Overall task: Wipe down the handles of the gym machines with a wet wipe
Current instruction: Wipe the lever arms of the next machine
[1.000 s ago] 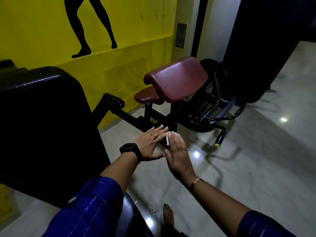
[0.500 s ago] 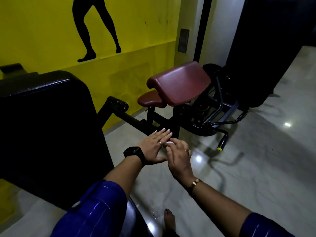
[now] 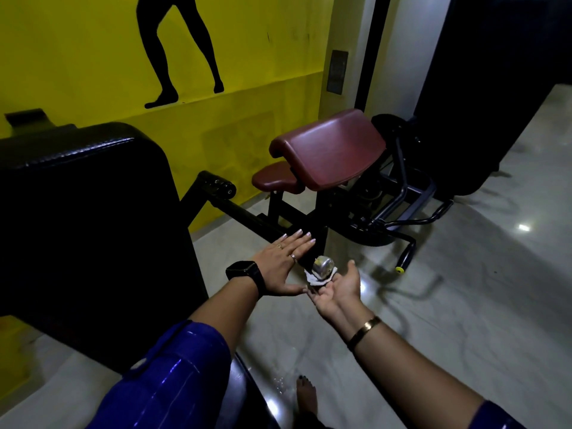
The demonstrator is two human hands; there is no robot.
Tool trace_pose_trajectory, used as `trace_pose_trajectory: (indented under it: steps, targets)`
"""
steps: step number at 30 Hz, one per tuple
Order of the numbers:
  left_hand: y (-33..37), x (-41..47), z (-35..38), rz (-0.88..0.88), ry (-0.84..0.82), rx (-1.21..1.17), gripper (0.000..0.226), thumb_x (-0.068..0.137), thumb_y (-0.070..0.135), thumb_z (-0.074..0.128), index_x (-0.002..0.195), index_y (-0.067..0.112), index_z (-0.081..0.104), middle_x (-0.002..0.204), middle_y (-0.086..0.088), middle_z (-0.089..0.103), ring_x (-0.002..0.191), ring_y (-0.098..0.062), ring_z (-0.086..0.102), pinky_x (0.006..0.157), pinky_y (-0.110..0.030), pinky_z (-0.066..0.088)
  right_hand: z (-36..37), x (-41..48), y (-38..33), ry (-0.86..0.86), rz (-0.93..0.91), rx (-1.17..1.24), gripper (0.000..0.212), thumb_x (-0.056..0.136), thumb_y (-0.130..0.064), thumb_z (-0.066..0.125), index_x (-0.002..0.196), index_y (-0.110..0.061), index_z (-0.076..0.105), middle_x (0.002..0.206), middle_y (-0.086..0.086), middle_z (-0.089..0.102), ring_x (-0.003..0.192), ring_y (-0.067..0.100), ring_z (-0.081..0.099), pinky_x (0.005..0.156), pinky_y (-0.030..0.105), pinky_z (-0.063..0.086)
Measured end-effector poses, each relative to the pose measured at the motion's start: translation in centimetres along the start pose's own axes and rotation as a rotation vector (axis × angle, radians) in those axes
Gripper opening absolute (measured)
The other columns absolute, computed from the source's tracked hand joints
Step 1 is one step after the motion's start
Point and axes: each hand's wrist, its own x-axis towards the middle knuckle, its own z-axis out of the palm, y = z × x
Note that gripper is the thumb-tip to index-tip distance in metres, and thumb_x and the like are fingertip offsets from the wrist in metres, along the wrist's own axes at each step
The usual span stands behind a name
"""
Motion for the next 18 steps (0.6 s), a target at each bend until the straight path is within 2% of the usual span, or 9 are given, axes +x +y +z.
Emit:
trace_pose_trajectory:
  steps: [1,3,4,5,7,9,12,15,18]
  targets:
    - [0.0,0.0,-0.1,0.001,-0.006,0.003,0.107,0.073,0.079,0.039,0.156,0.02,0.005,0.163,-0.002,0.006,0.15,-0.015,-0.005,0.121,-0.034,0.0,0.1,0.2,-0.7,-0.005,-0.008,-0.021,0.065,0.099,-0.056,0.023,0.117,-0.003,0.056,0.106,0.018,0.065,0.086,0.03,0.063,0.086,0.038,0.044]
    - [0.0,0.0,-0.2,-0.002,-0.027,0.029,0.109,0.076,0.076,0.049,0.156,0.02,0.002,0.163,-0.001,0.003,0.15,-0.015,-0.006,0.121,-0.033,-0.003,0.8,0.1,-1.9,-0.033,-0.032,-0.11,0.058,0.101,-0.048,0.029,0.096,0.001,0.059,0.07,0.014,0.068,0.058,0.023,0.066,0.062,0.023,0.052]
    - [0.0,0.0,-0.2,-0.002,-0.029,0.032,0.109,0.077,0.073,0.054,0.156,0.02,0.0,0.163,-0.001,0.002,0.149,-0.014,-0.007,0.12,-0.032,-0.004,1.1,0.2,-2.1,-0.03,-0.102,-0.242,0.05,0.101,-0.04,0.035,0.089,0.001,0.06,0.058,0.009,0.066,0.048,0.019,0.063,0.048,0.017,0.047]
    - [0.0,0.0,-0.2,0.0,-0.025,0.027,0.109,0.078,0.07,0.058,0.155,0.02,0.0,0.163,-0.001,0.002,0.149,-0.014,-0.008,0.12,-0.032,-0.005,1.2,0.4,-2.0,-0.011,-0.236,-0.466,0.039,0.1,-0.031,0.043,0.088,-0.001,0.063,0.058,0.008,0.065,0.048,0.018,0.061,0.043,0.016,0.043]
    - [0.0,0.0,-0.2,0.002,-0.022,0.009,0.109,0.078,0.069,0.06,0.155,0.02,-0.001,0.163,-0.001,0.002,0.148,-0.013,-0.009,0.119,-0.031,-0.007,0.5,1.2,-0.9,0.018,-0.712,-0.981,0.025,0.095,-0.018,0.049,0.096,-0.004,0.07,0.081,0.011,0.07,0.073,0.022,0.064,0.063,0.023,0.049]
    - [0.0,0.0,-0.1,-0.001,-0.03,0.009,0.109,0.079,0.068,0.06,0.155,0.02,-0.002,0.163,0.0,0.0,0.148,-0.011,-0.01,0.119,-0.03,-0.008,-1.2,2.4,0.9,-0.068,-1.157,-1.352,0.034,0.095,-0.02,0.043,0.11,-0.005,0.068,0.109,0.013,0.068,0.104,0.028,0.062,0.092,0.033,0.046]
    - [0.1,0.0,-0.2,0.0,-0.038,0.035,0.108,0.08,0.07,0.056,0.155,0.018,-0.001,0.164,0.0,0.0,0.148,-0.011,-0.011,0.122,-0.033,-0.005,-4.3,3.9,2.4,-0.131,-1.581,-1.646,0.048,0.098,-0.023,0.037,0.137,0.002,0.048,0.145,0.02,0.044,0.14,0.037,0.032,0.114,0.04,0.029]
    - [0.1,-0.1,-0.3,-0.008,-0.039,0.019,0.11,0.075,0.076,0.047,0.156,0.018,0.0,0.163,-0.001,0.002,0.149,-0.012,-0.007,0.123,-0.036,0.0,-6.5,4.4,3.1,-0.255,-1.689,-1.733,0.054,0.098,-0.017,0.042,0.146,0.004,0.031,0.156,0.021,0.022,0.145,0.041,0.015,0.113,0.05,0.03]
    - [0.2,0.0,-0.5,-0.01,-0.051,0.028,0.113,0.074,0.073,0.053,0.155,0.018,-0.001,0.163,-0.001,0.003,0.15,-0.016,-0.004,0.121,-0.033,-0.004,-7.5,4.3,4.5,-0.3,-1.567,-1.632,0.064,0.099,-0.022,0.042,0.152,-0.002,0.011,0.161,0.016,-0.001,0.147,0.039,0.002,0.119,0.042,0.016]
